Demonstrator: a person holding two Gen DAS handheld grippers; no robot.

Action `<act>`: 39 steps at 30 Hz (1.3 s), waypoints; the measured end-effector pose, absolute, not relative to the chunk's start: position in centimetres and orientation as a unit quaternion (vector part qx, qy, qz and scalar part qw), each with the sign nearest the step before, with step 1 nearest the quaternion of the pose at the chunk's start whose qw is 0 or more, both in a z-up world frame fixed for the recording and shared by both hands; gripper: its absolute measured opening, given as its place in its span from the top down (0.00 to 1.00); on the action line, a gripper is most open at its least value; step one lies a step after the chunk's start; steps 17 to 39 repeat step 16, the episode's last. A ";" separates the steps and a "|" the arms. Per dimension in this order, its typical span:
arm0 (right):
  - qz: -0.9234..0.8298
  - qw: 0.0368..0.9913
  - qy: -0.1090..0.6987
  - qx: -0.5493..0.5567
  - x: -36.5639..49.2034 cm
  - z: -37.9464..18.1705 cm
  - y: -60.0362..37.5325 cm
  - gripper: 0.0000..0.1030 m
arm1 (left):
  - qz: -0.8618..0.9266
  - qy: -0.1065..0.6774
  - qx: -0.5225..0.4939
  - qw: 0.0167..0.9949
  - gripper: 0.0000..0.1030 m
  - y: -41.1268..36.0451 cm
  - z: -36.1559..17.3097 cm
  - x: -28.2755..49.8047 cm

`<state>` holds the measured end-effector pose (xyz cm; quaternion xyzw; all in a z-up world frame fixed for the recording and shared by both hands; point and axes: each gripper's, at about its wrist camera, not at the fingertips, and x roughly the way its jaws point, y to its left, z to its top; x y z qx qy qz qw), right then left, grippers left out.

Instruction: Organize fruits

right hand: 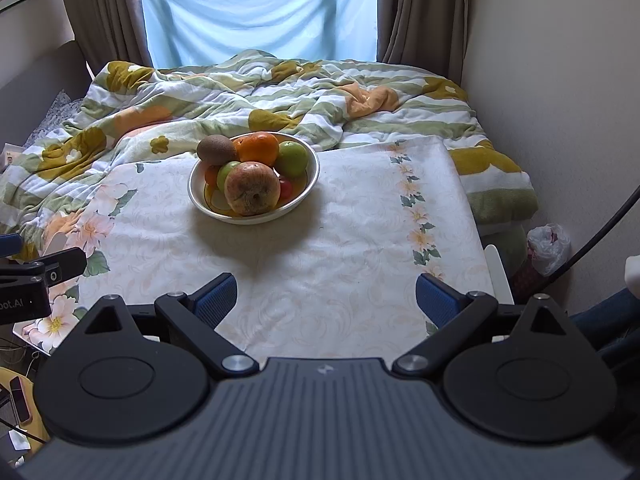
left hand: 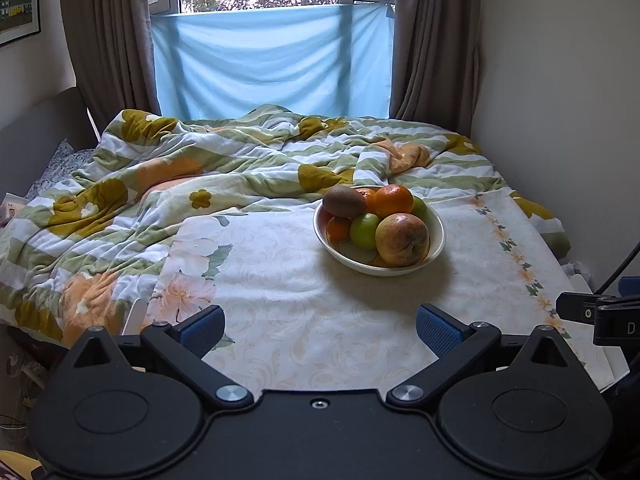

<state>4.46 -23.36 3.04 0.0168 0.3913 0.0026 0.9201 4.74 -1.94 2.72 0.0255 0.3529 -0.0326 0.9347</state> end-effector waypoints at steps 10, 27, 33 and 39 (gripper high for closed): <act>0.004 0.920 0.392 0.017 4.5 3.1 -23.4 0.00 | -0.022 0.340 0.025 0.940 0.00 -1.5 3.0 4.6; 0.003 0.920 0.392 0.017 4.5 3.1 -23.4 0.00 | -0.024 0.336 0.012 0.942 0.00 -1.2 3.0 4.5; 0.003 0.920 0.392 0.017 4.5 3.1 -23.4 0.00 | -0.024 0.336 0.012 0.942 0.00 -1.2 3.0 4.5; 0.003 0.920 0.392 0.017 4.5 3.1 -23.4 0.00 | -0.024 0.336 0.012 0.942 0.00 -1.2 3.0 4.5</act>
